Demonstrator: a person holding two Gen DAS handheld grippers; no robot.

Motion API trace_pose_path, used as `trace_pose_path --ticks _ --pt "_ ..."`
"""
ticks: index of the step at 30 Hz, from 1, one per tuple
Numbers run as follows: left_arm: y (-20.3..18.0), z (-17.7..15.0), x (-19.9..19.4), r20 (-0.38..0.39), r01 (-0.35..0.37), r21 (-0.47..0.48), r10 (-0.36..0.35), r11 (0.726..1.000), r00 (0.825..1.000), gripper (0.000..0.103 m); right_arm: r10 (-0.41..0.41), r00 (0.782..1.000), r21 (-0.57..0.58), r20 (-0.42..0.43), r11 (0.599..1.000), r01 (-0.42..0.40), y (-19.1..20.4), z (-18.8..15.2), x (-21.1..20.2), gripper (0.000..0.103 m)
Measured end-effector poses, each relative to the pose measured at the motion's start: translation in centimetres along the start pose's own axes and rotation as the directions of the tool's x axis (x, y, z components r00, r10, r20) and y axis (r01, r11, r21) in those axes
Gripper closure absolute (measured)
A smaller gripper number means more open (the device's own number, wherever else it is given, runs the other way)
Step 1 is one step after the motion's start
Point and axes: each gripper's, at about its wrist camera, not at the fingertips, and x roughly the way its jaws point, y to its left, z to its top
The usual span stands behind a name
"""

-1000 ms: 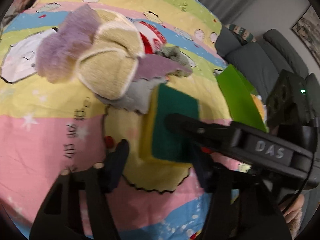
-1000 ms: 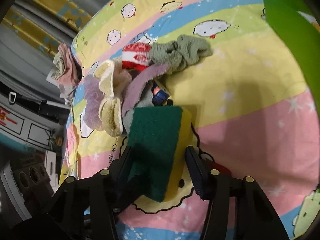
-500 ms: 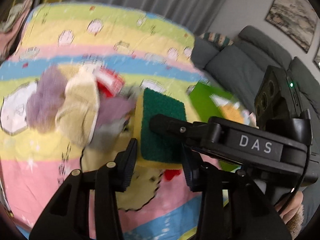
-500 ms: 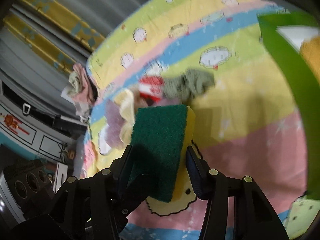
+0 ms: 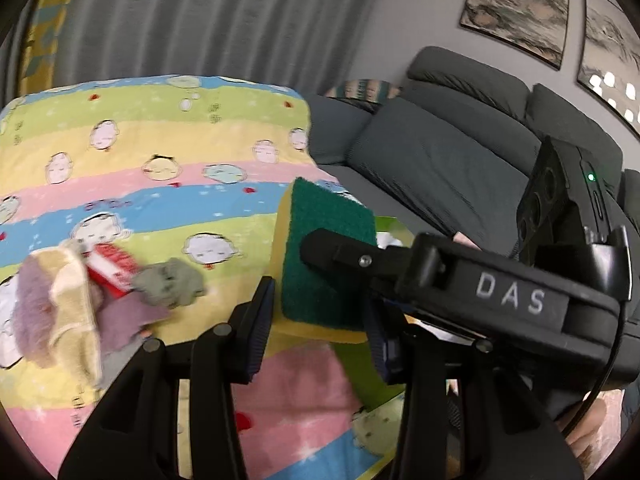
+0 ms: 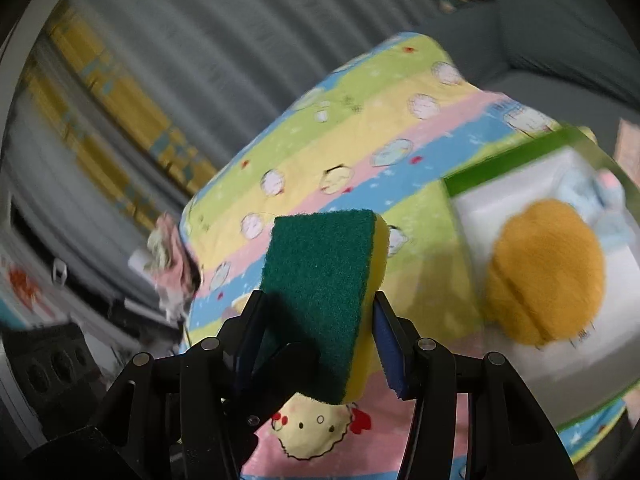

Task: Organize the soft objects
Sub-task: 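Carry the sponge over the box with the right gripper, then lower the yellow-green sponge into the box and open the right gripper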

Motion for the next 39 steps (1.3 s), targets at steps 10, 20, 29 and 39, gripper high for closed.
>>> trace_pose_path --ticks 10,20,29,39 --pt "-6.2 0.2 5.2 -0.062 0.103 0.080 -0.098 0.992 0.993 0.062 -0.093 0.991 0.173 0.098 0.982 0.075 -6.8 1.6 -4.1 0.049" --pt "-10.7 -0.5 9.2 -0.148 0.169 0.127 -0.150 0.977 0.977 0.064 -0.120 0.986 0.300 0.114 0.951 0.081 -13.6 2.1 -5.8 0.049" --pt "-12.6 -0.9 13.4 -0.254 0.257 0.095 -0.226 0.962 0.940 0.064 -0.245 0.966 0.339 0.088 0.919 0.202 -16.7 2.8 -6.6 0.049" --pt "-12.0 -1.6 16.0 -0.365 0.278 -0.022 -0.266 0.960 0.892 0.064 -0.339 0.941 0.342 0.005 0.885 0.316 -17.9 3.0 -5.4 0.049"
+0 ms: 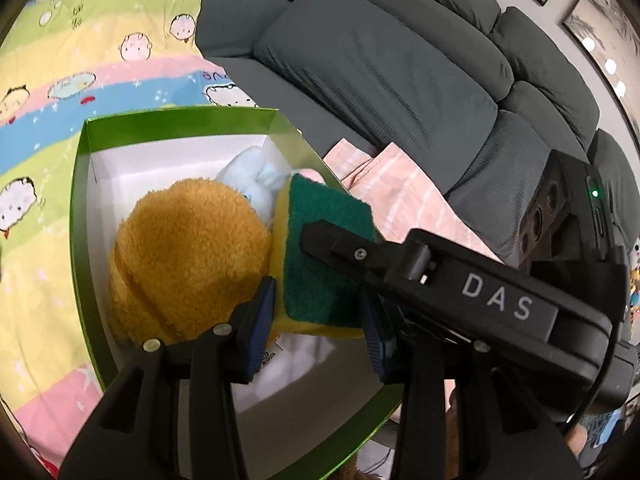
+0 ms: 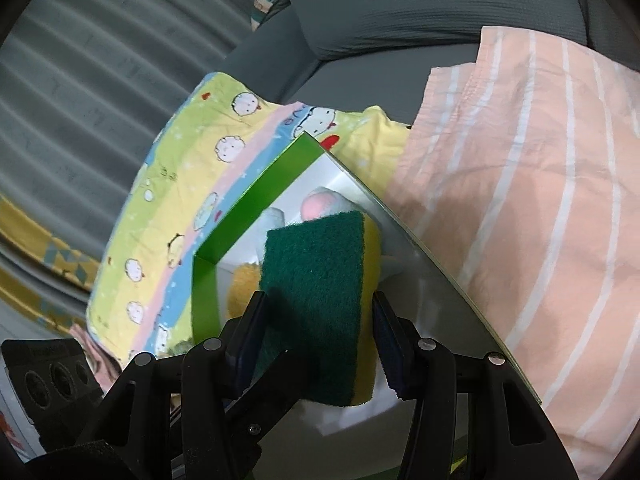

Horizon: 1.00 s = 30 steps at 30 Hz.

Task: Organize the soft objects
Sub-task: 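Lower the yellow-green sponge into the box and open the right gripper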

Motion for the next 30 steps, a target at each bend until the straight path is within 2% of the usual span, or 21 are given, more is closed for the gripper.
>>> trace_pose_path --ticks 7,13,15,16,17,21,24,26,28,30 --pt "0.7 -0.1 0.1 -0.026 0.024 -0.050 -0.025 0.998 0.999 0.060 -0.029 1.000 0.003 -0.004 1.000 0.029 0.1 0.0 0.3 0.049" --pt "1.0 -0.4 -0.5 -0.015 -0.004 -0.073 0.003 0.997 1.000 0.038 -0.018 1.000 0.013 -0.005 1.000 0.018 0.2 -0.1 -0.2 0.043" --pt "0.7 -0.7 -1.3 0.028 -0.031 -0.057 0.032 0.998 0.999 0.034 -0.002 1.000 0.009 0.021 1.000 0.002 0.6 -0.4 -1.0 0.035" --pt "0.6 -0.9 -1.7 0.046 -0.026 -0.054 0.028 0.998 0.999 0.026 0.002 0.999 0.000 0.033 1.000 -0.002 0.9 -0.4 -1.2 0.025" --pt "0.5 -1.2 -2.1 0.059 -0.013 -0.053 0.016 0.999 0.998 0.018 0.002 0.999 -0.012 0.045 1.000 -0.002 1.3 -0.6 -1.5 0.021" --pt "0.6 -2.0 -4.0 0.061 -0.033 -0.063 0.037 0.997 0.997 0.014 0.013 0.997 -0.022 0.082 1.000 -0.012 2.3 -1.2 -2.4 0.021" --pt "1.2 -3.0 -6.3 0.103 -0.055 -0.079 0.063 0.995 0.993 0.012 0.014 0.994 -0.032 0.108 0.999 -0.010 3.2 -1.9 -2.8 0.020" --pt "1.9 -3.8 -7.9 0.130 -0.063 -0.097 0.075 0.993 0.989 0.010 0.025 0.992 -0.048 0.125 0.999 -0.019 4.0 -2.3 -2.9 0.013" --pt "2.9 -4.6 -9.8 0.155 -0.073 -0.122 0.092 0.990 0.984 0.010 0.041 0.989 -0.077 0.141 0.997 -0.031 5.1 -2.7 -3.0 0.011" --pt "4.2 -5.4 -11.9 0.183 -0.104 -0.152 0.131 0.983 0.974 0.009 0.062 0.987 -0.115 0.149 0.992 -0.045 6.4 -3.4 -3.0 0.011"
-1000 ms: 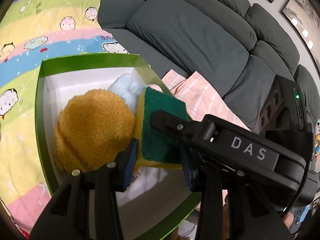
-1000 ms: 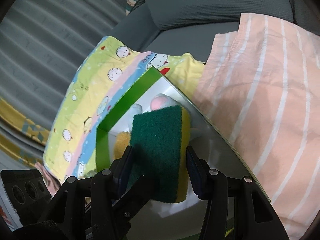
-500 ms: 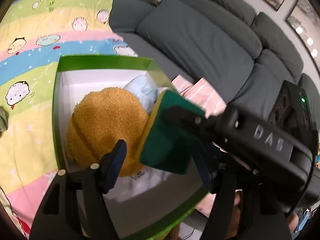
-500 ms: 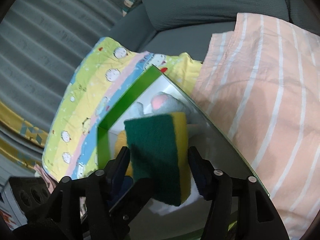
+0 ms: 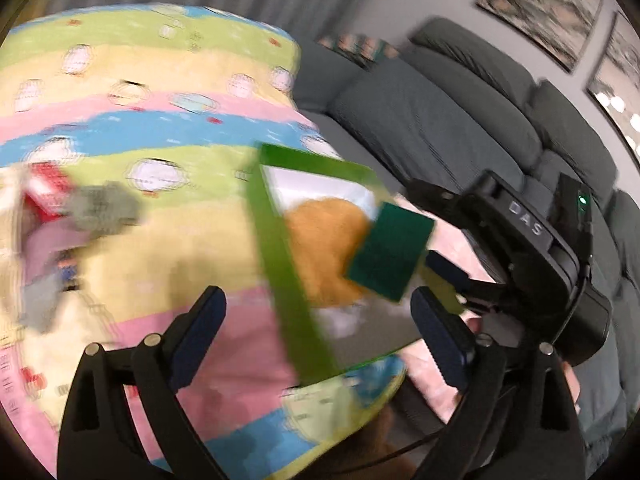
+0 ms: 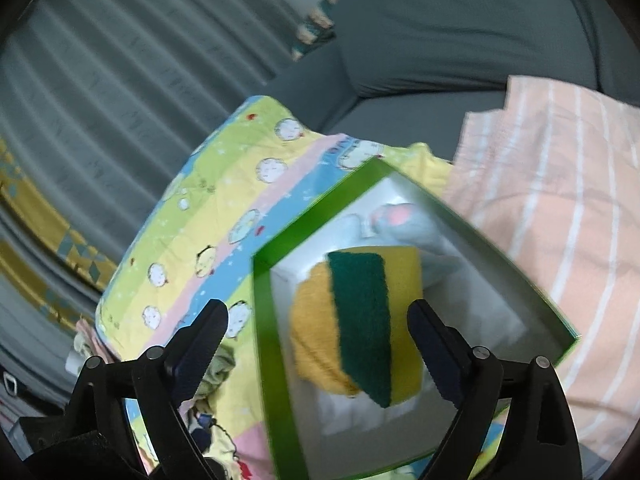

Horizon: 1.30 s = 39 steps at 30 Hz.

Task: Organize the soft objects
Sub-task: 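Lower the yellow-green sponge into the box and open the right gripper, then return the right gripper to the pile and grasp the purple mesh puff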

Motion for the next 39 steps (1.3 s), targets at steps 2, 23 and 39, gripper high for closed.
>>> trace_pose_path --ticks 2,23,39 --pt "1.7 -0.5 -2.3 0.043 -0.056 -0.023 0.057 0.998 0.997 0.008 0.028 1.000 -0.035 0.002 0.999 -0.028 1.5 -0.7 0.0 0.011" --pt "23.4 -7.8 -18.3 0.096 -0.422 -0.552 0.557 0.720 0.825 0.006 0.214 0.902 -0.485 -0.374 0.784 -0.387 23.1 -16.9 7.1 0.023" --pt "25.2 -8.4 -19.7 0.077 -0.365 -0.569 0.490 0.737 0.868 0.009 -0.084 0.863 -0.638 -0.498 0.709 -0.299 33.6 -22.9 19.4 0.037"
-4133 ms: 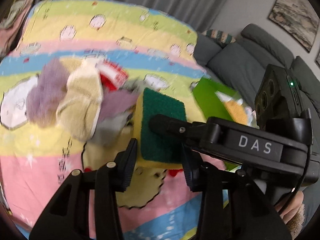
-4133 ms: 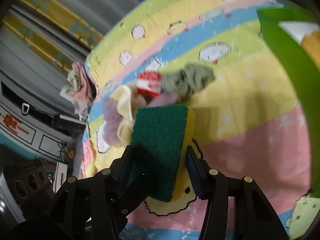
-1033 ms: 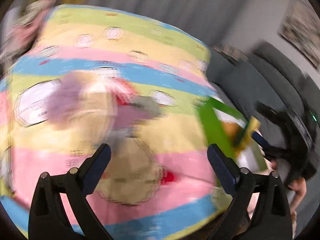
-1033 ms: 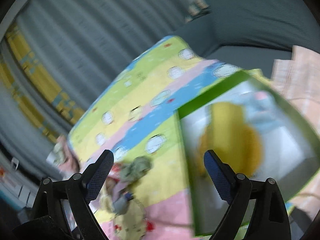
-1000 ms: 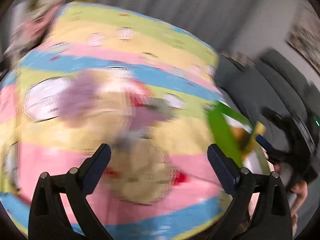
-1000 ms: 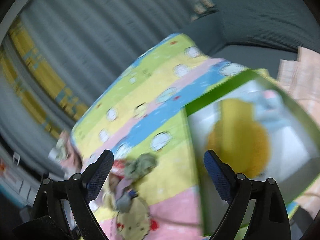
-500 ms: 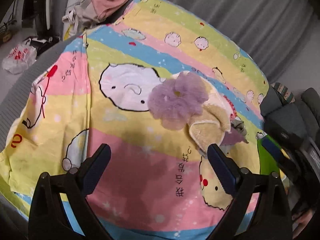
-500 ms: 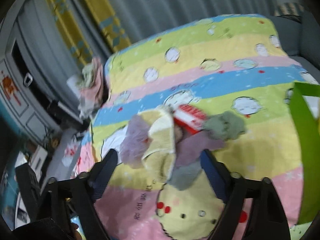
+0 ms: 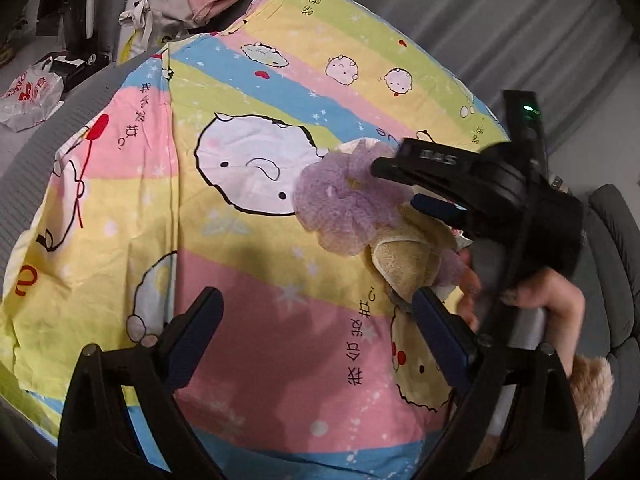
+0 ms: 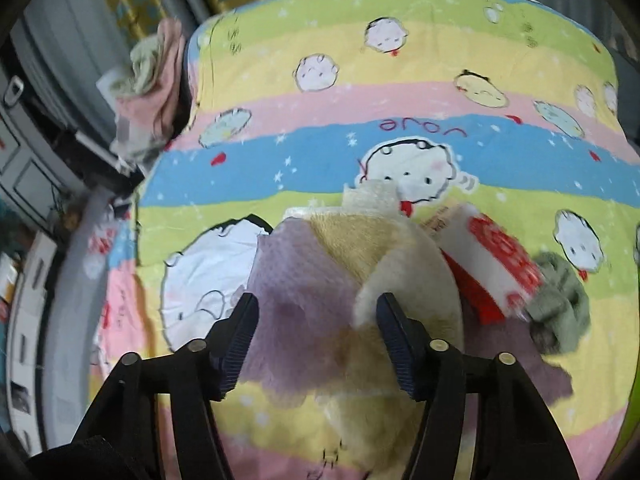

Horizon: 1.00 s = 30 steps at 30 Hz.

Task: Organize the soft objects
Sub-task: 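Return the right gripper to the pile and grasp the purple mesh puff, then lift the purple mesh puff with the right gripper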

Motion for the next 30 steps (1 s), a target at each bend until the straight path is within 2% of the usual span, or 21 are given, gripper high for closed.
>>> trace_pose_path --ticks 3,6,7,8,10,11,16,20,24,30 --pt "0.2 0.1 0.0 0.002 -0.016 -0.001 0.016 1.000 1.000 0.009 -0.034 0.999 -0.013 0.004 0.999 0.034 0.4 0.4 0.8 0.033" --pt "0.5 0.3 -0.3 0.004 -0.006 -0.008 0.006 1.000 1.000 0.009 -0.005 0.999 0.011 0.039 1.000 0.005 0.3 0.5 1.2 0.033" --pt "0.6 0.3 -0.4 0.007 -0.003 -0.012 0.003 1.000 1.000 0.009 0.005 0.999 0.008 0.044 1.000 -0.006 0.4 0.5 1.2 0.040" --pt "0.6 0.3 -0.5 0.009 -0.003 -0.015 0.003 1.000 1.000 0.009 0.024 0.998 0.000 0.052 1.000 -0.024 0.5 0.4 1.2 0.061" --pt "0.7 0.2 -0.6 0.012 -0.010 -0.011 0.010 1.000 1.000 0.009 0.050 0.998 -0.002 0.038 0.999 -0.050 0.5 0.3 1.3 0.086" --pt "0.7 0.3 -0.7 0.014 -0.015 -0.009 0.015 1.000 1.000 0.009 0.051 0.998 0.018 0.037 0.999 -0.051 0.3 0.1 0.9 0.090" --pt "1.1 0.3 -1.2 0.025 -0.012 -0.023 0.012 1.000 1.000 0.009 0.136 0.974 0.009 0.180 0.990 -0.139 0.3 -2.3 -5.1 0.090" --pt "1.1 0.1 -1.4 0.035 -0.008 -0.022 0.009 1.000 0.999 0.009 0.195 0.955 0.037 0.226 0.977 -0.208 -1.2 -5.2 -10.0 0.090" --pt "0.9 -0.3 -1.3 0.019 0.032 -0.027 -0.031 0.999 0.999 0.009 0.206 0.952 0.099 0.225 0.967 -0.233 -3.3 -8.8 -12.0 0.090" --pt "-0.4 -1.3 -0.3 -0.018 0.042 0.010 -0.042 0.999 0.999 0.009 0.191 0.975 0.199 0.114 0.957 -0.211 -6.3 -12.6 -10.0 0.090"
